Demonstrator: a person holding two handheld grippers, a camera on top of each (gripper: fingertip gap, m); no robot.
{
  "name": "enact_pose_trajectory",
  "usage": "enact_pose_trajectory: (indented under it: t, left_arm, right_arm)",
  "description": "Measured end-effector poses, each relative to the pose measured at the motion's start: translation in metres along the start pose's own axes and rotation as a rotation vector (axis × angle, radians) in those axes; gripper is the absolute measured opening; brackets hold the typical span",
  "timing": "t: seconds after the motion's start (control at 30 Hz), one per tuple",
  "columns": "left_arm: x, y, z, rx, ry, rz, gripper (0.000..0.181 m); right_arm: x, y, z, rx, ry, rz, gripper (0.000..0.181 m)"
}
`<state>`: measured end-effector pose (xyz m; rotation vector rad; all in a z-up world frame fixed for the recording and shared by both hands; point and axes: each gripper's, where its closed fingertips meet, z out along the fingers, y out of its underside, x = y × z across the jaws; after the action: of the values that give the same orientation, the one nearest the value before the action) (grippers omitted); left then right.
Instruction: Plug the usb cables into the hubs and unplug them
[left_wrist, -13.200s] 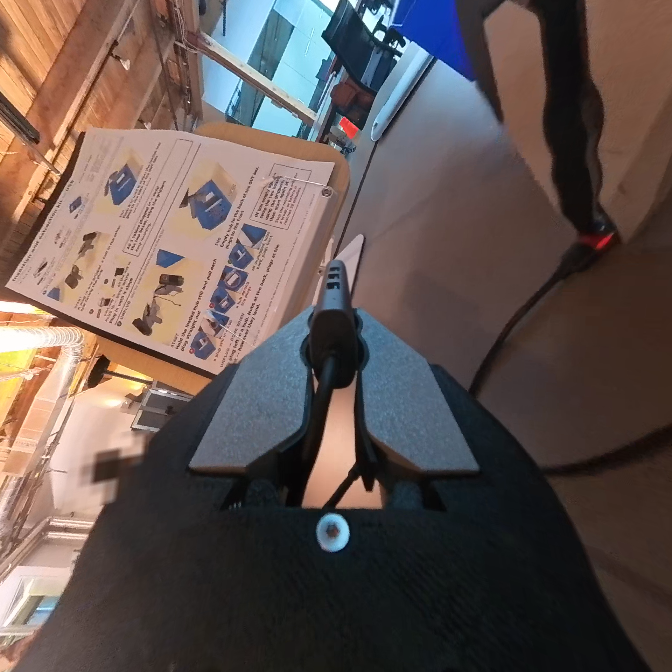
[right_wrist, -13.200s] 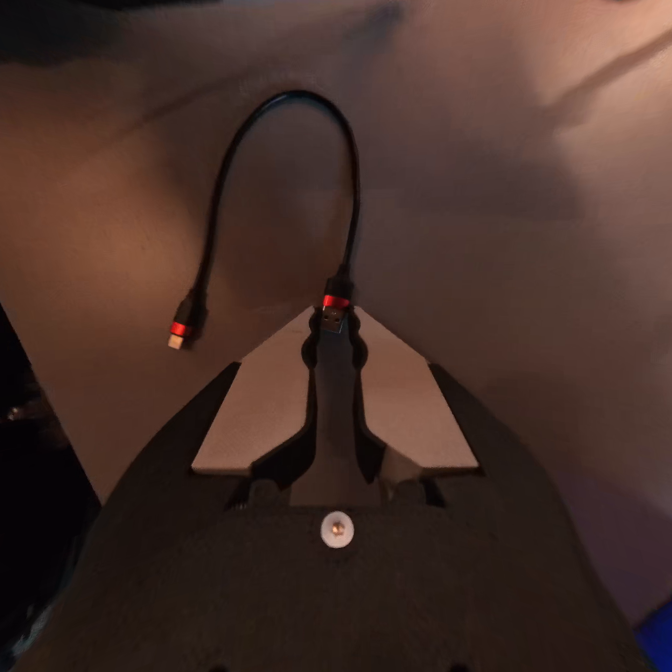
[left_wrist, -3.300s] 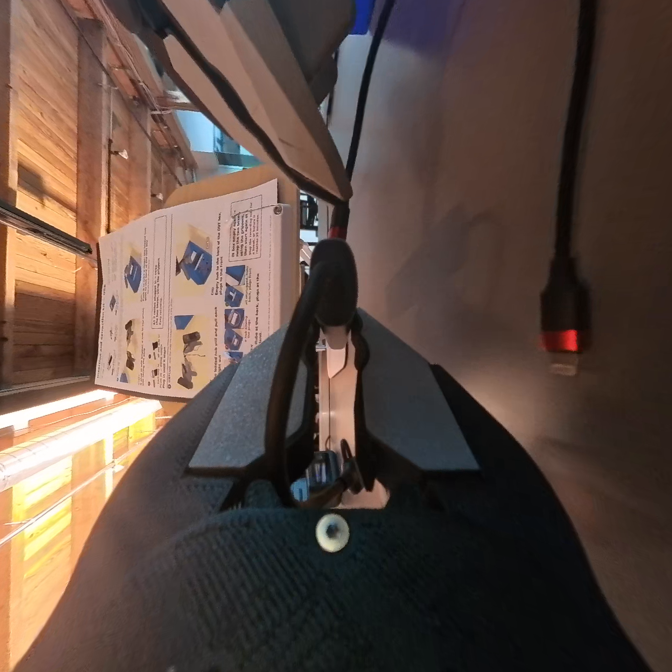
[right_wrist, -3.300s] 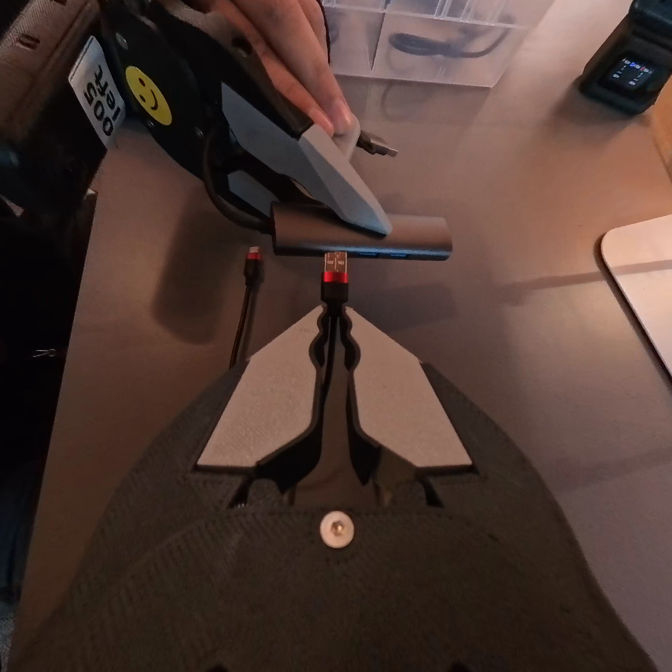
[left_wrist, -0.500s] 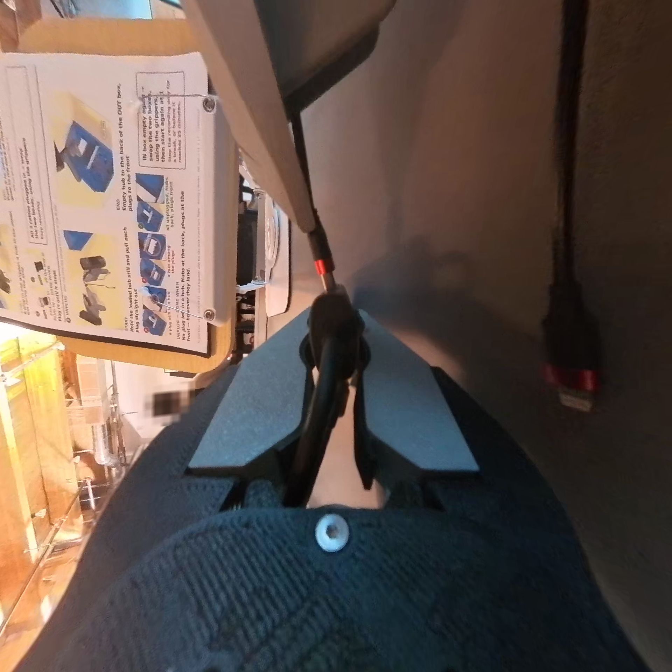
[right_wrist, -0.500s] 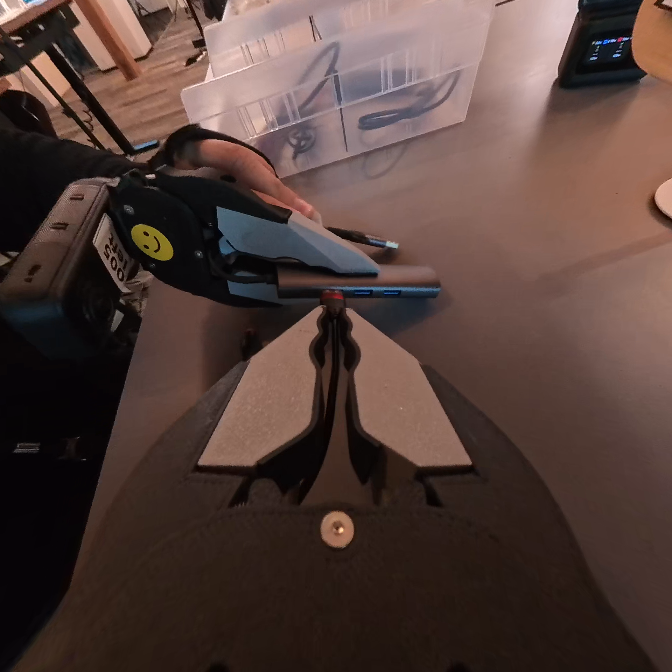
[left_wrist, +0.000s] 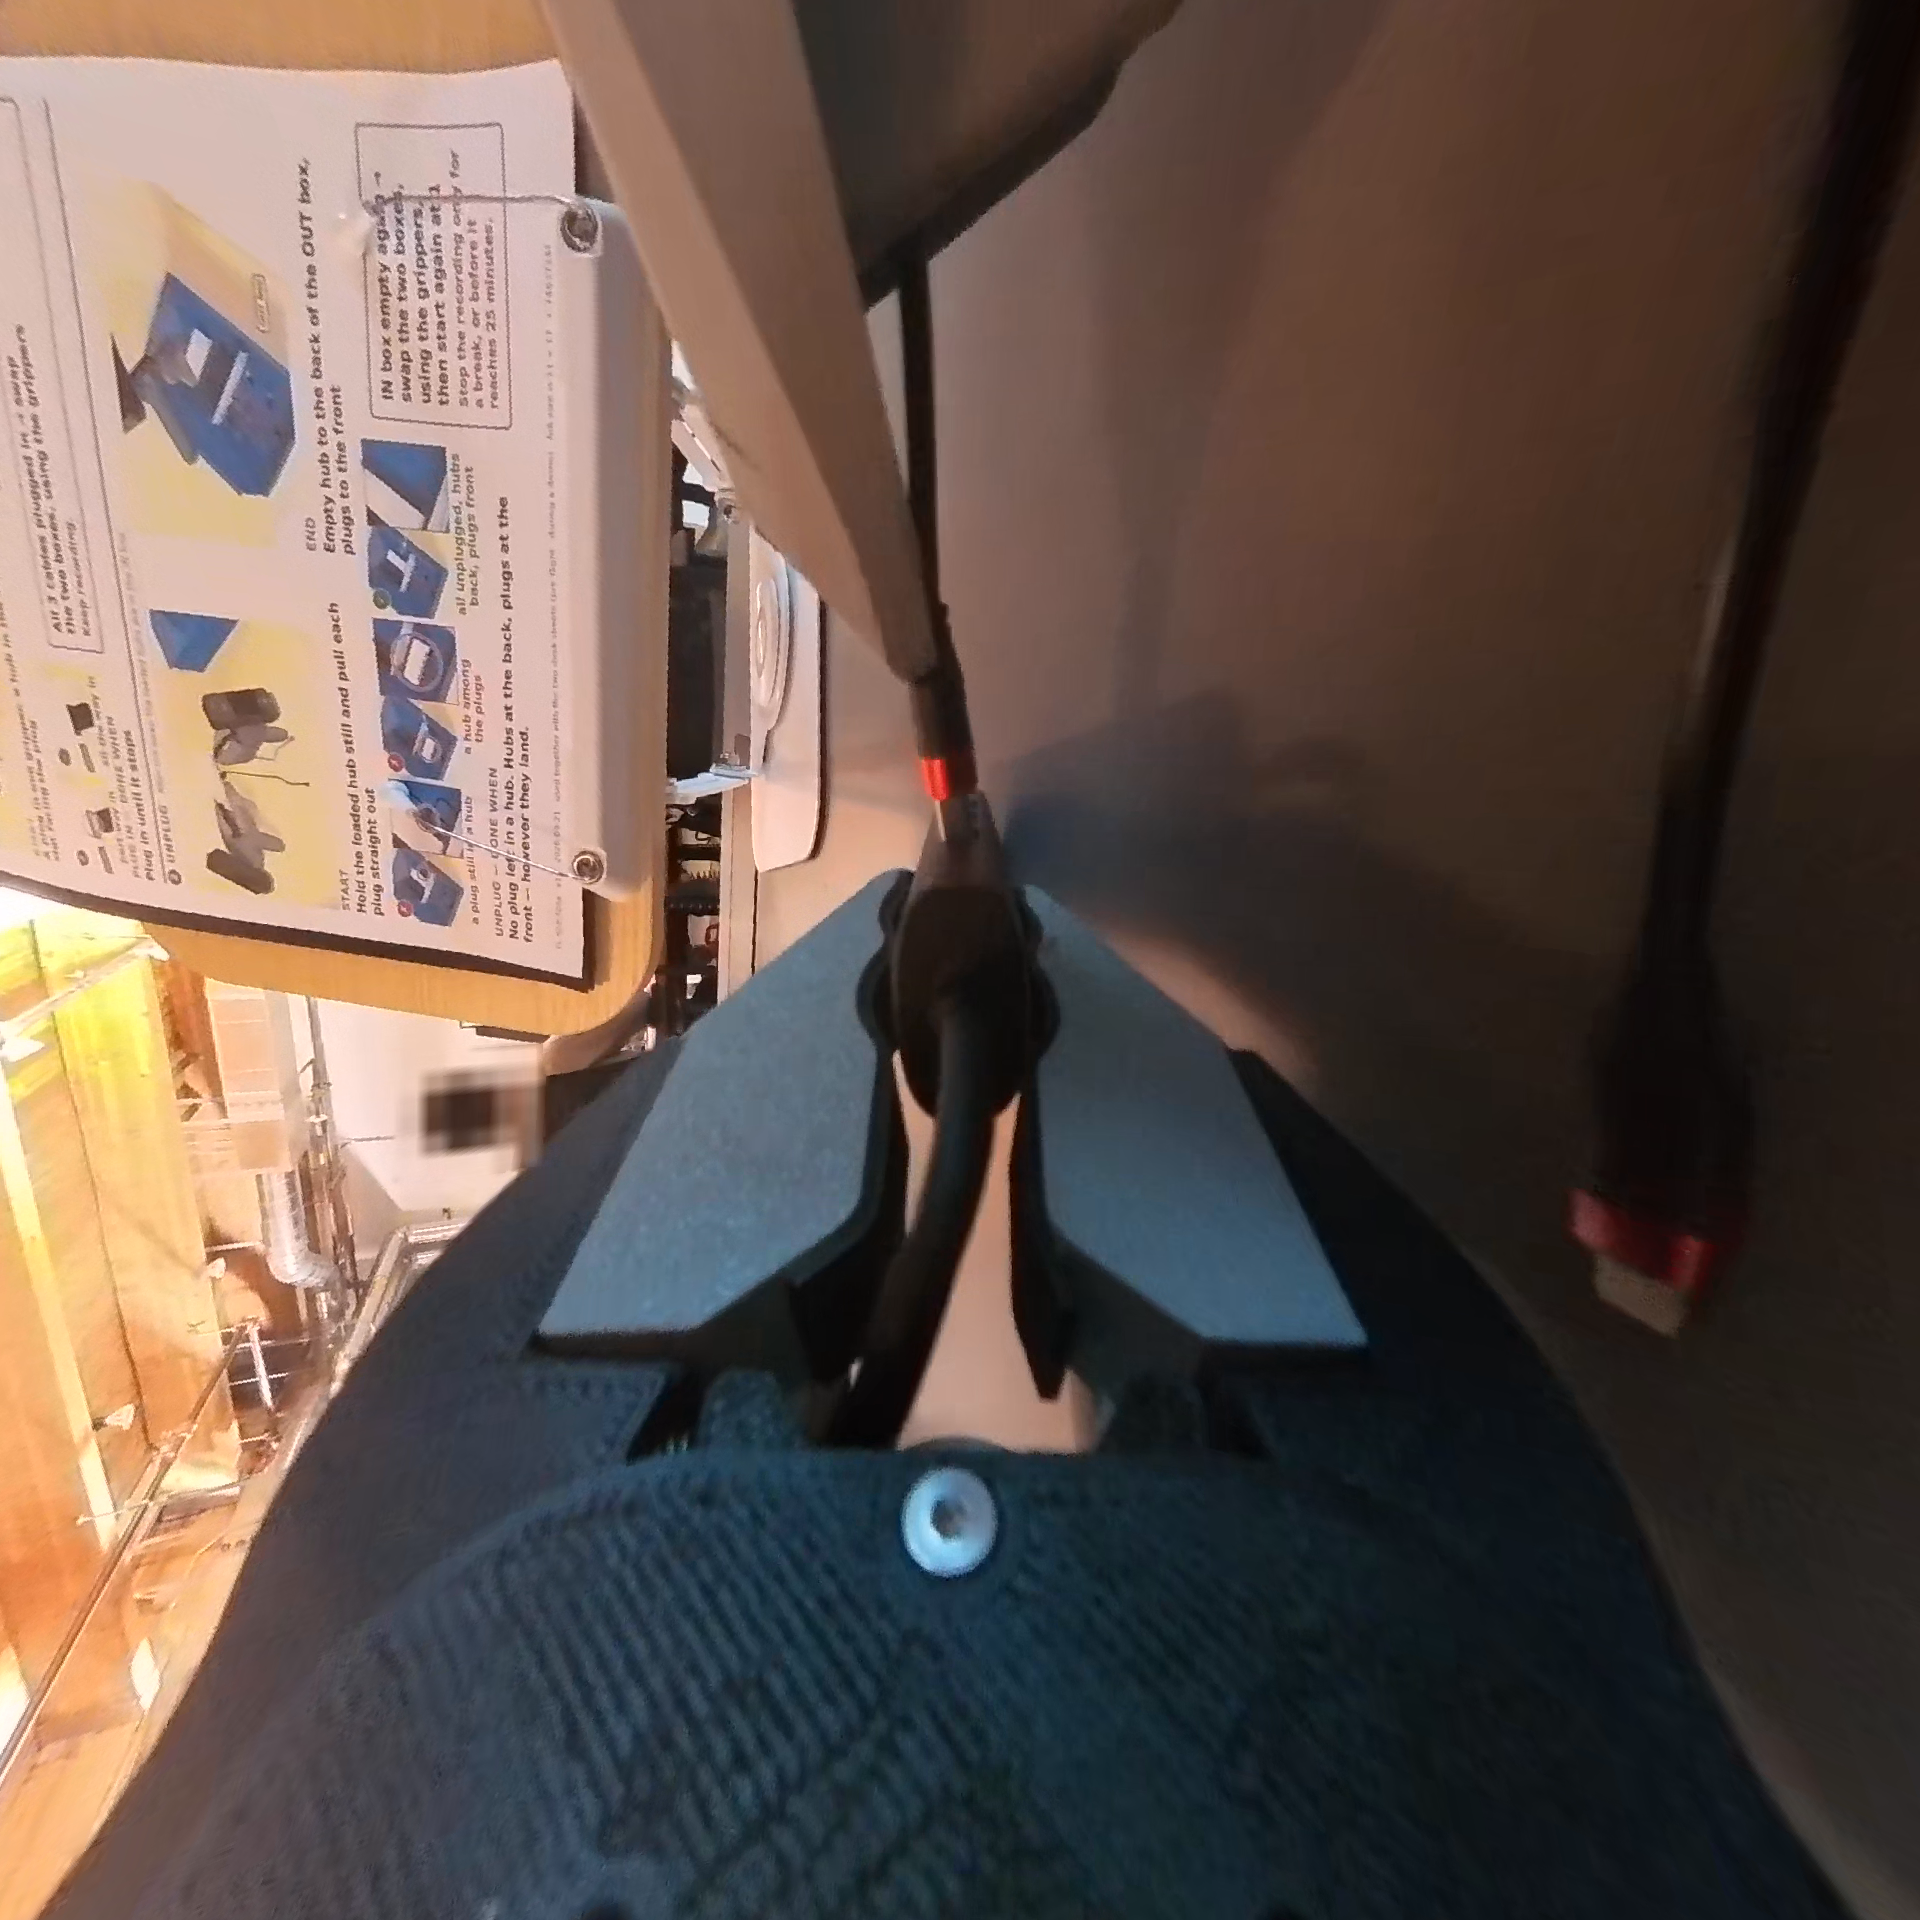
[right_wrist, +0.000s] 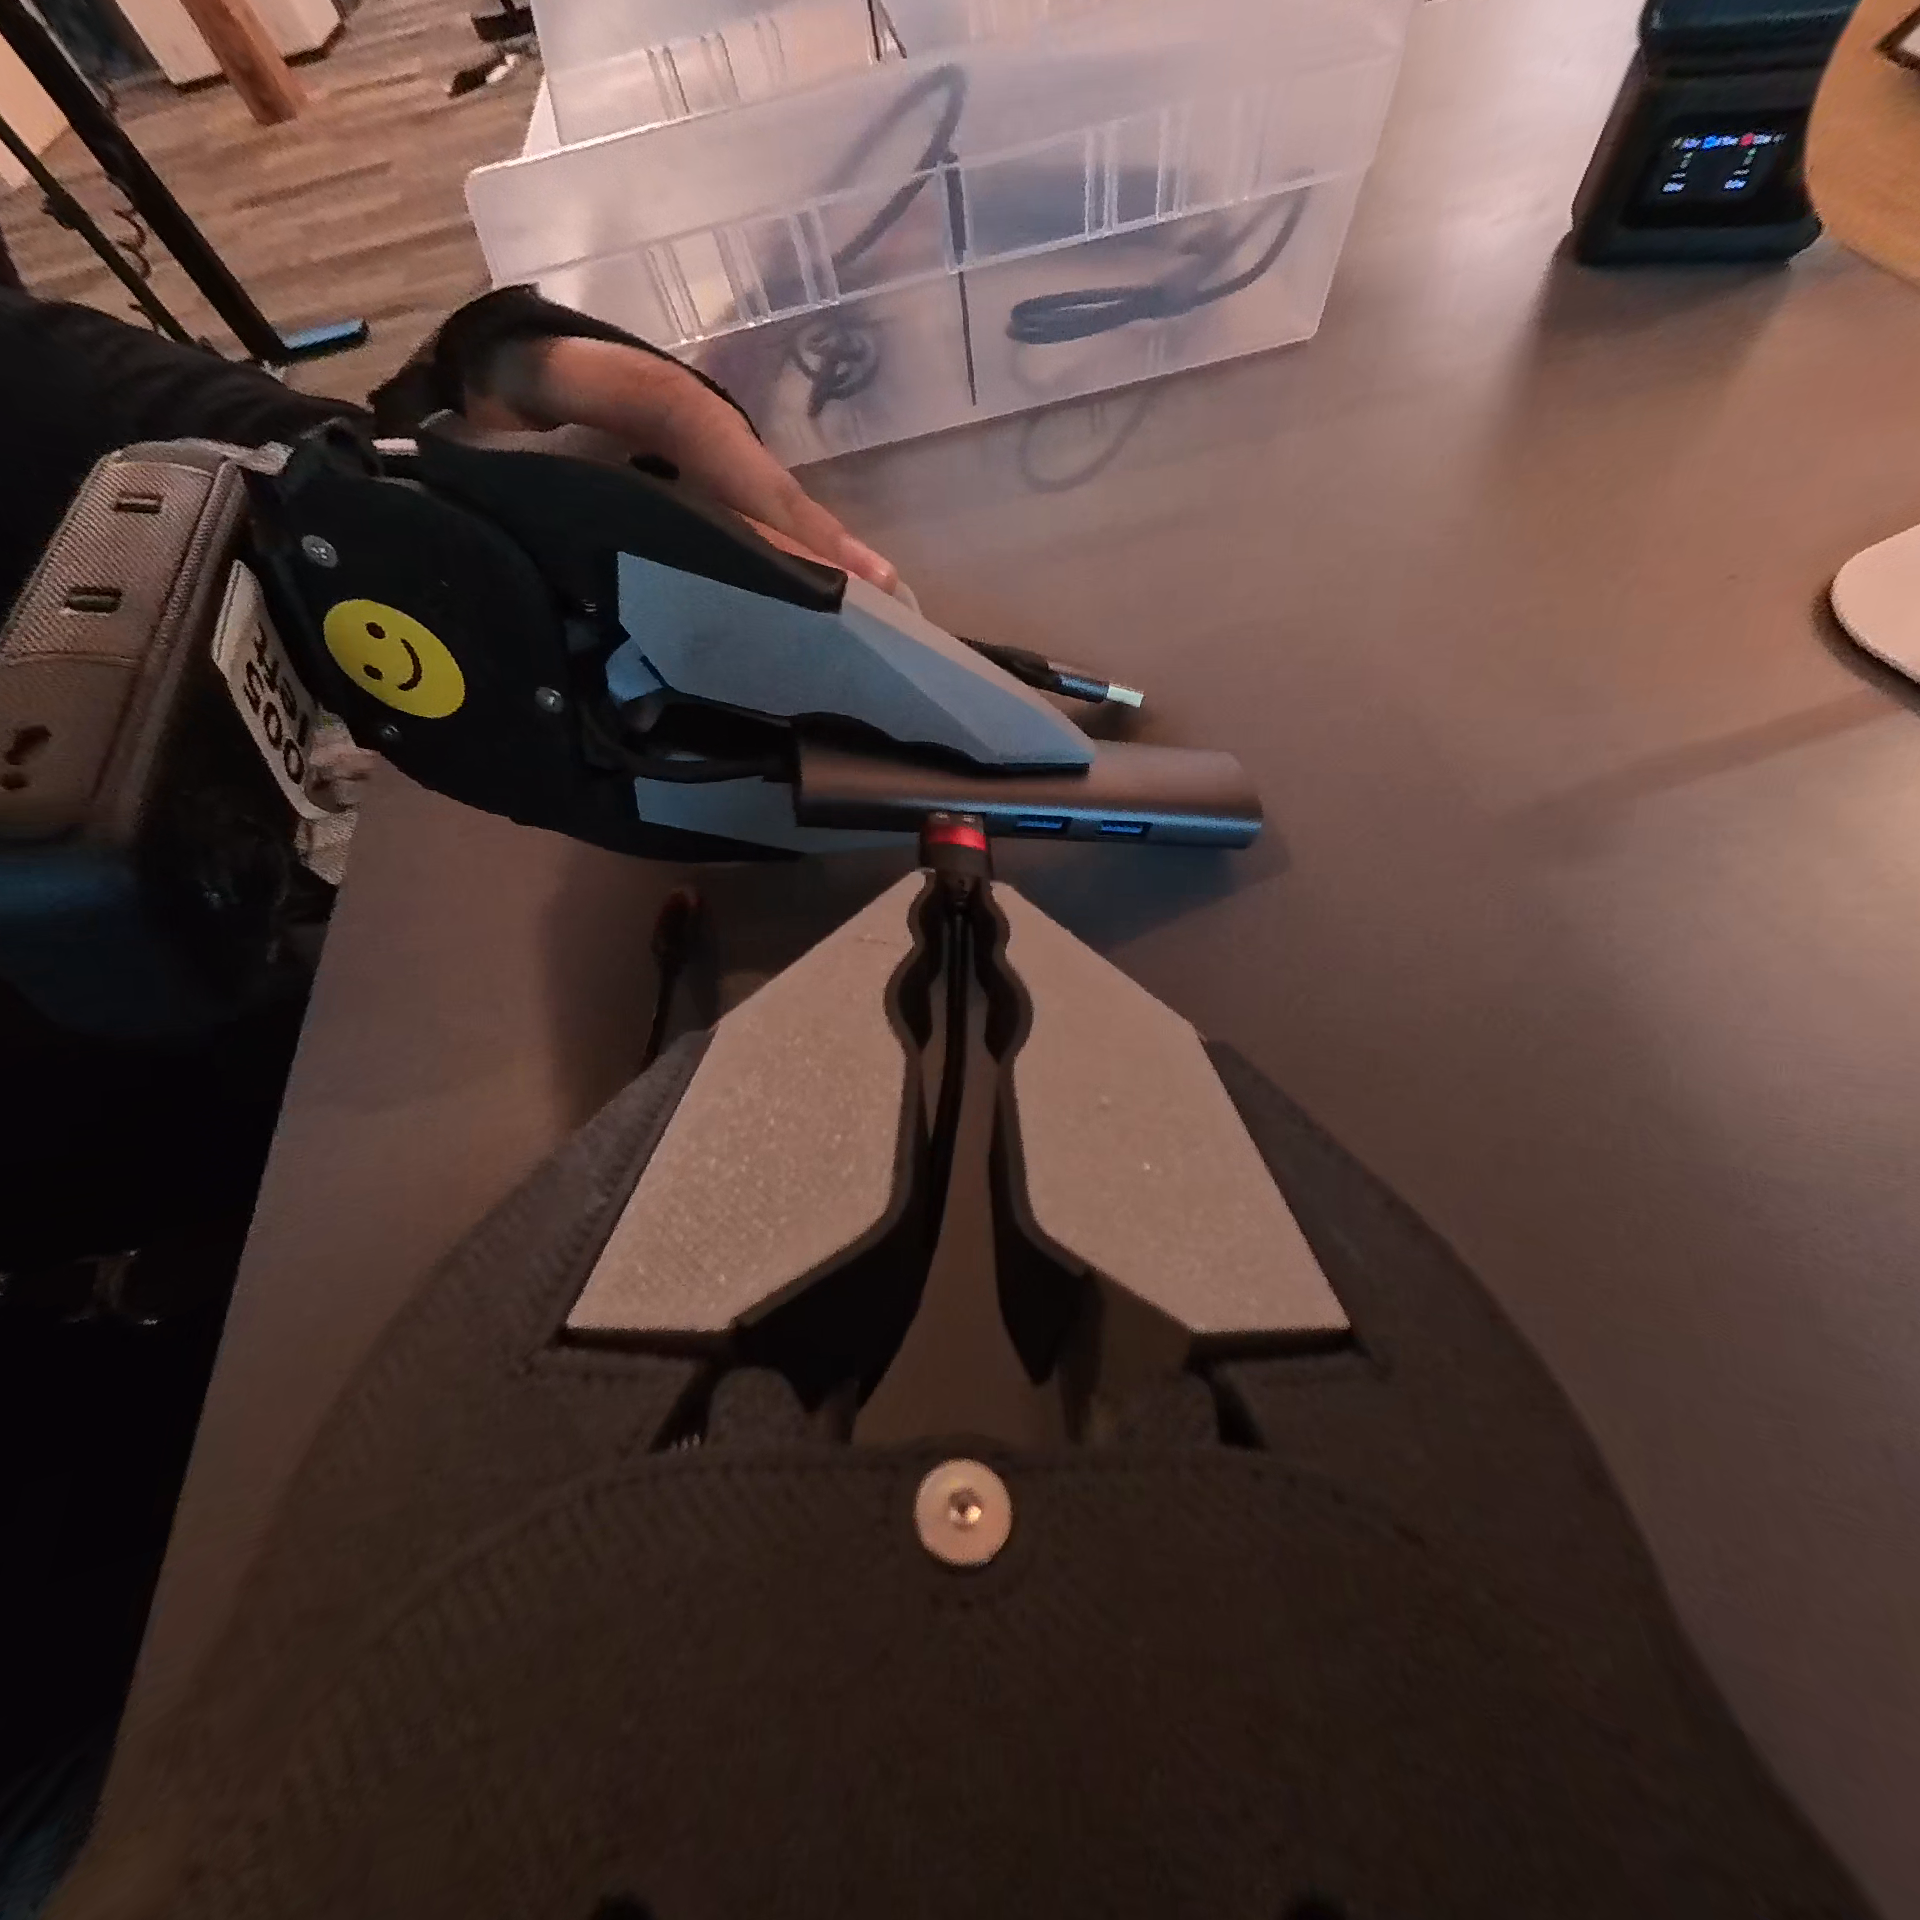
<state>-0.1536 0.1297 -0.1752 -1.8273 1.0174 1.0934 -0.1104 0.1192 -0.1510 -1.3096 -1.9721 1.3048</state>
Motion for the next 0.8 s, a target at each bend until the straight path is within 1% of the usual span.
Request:
enact_pose_trajectory:
  t: [0.17,0.23,0.33,0.43,0.53,0.63,0.8]
  left_arm:
    - [-0.001,0.004,0.001,-0.023,-0.005,0.005,0.014]
    - [-0.002,0.004,0.001,-0.020,0.001,-0.018,0.014]
    - [-0.008,0.004,0.003,-0.003,-0.009,-0.041,0.015]
    - [-0.012,0.003,0.004,0.010,-0.017,-0.053,0.015]
    - [-0.010,0.000,0.004,0.023,-0.013,-0.041,0.015]
    - [-0.007,0.000,0.005,0.018,-0.010,-0.021,0.015]
    - [-0.008,-0.001,0.003,0.022,-0.011,-0.035,0.015]
  right_arm:
    - [0.000,0.005,0.005,-0.029,0.024,-0.024,0.001]
    - [0.002,0.000,0.004,-0.007,0.029,-0.016,0.002]
    - [0.007,-0.014,-0.001,0.069,0.027,0.041,0.002]
    - [0.009,-0.017,-0.003,0.064,0.044,0.035,0.002]
    - [0.008,-0.012,-0.005,0.040,0.060,-0.003,0.003]
    - [0.008,-0.004,-0.003,0.013,0.027,0.041,0.003]
    - [0.006,-0.004,-0.004,0.026,-0.013,0.082,0.003]
